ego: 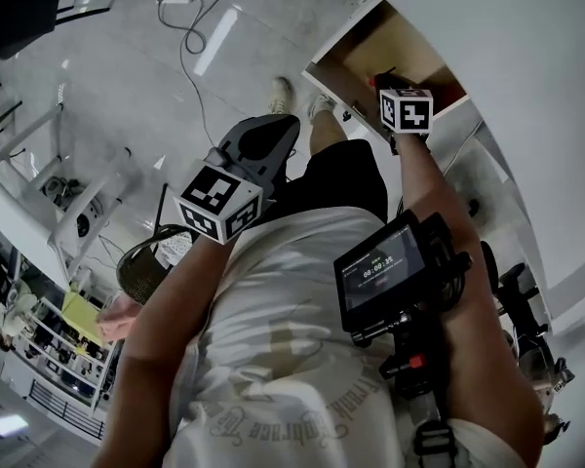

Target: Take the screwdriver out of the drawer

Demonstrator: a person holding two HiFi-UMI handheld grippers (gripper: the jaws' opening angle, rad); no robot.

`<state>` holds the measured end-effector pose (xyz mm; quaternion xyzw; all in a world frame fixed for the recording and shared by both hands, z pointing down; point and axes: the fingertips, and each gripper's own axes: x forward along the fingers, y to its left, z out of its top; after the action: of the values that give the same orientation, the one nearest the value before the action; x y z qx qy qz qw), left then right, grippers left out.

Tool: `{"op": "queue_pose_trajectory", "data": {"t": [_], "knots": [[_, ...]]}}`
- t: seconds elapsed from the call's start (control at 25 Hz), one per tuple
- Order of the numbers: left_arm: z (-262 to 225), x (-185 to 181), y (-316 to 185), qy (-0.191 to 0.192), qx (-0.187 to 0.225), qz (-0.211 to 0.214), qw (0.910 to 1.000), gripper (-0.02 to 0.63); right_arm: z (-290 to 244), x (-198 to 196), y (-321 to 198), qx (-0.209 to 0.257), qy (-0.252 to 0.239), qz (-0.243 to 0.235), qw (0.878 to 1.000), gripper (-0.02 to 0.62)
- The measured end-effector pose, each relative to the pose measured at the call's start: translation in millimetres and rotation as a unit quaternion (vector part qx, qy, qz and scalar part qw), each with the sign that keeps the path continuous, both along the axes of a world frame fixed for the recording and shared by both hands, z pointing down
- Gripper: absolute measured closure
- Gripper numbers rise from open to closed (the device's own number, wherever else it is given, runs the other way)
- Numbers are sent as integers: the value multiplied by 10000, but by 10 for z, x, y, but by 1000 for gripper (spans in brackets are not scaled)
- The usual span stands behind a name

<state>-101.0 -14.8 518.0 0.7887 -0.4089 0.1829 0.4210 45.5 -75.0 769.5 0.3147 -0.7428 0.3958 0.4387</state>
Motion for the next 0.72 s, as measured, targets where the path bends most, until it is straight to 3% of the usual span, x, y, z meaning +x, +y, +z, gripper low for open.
{"op": "queue_pose_trajectory", "data": {"t": [0.36, 0.72], "knots": [[447, 3, -430, -66, 69, 521, 9986, 584, 333, 115, -380, 294, 12, 222, 9993, 526], [202, -75, -364, -33, 386, 938, 9948, 584, -130, 161, -170, 657, 2, 649, 9957, 526]]}}
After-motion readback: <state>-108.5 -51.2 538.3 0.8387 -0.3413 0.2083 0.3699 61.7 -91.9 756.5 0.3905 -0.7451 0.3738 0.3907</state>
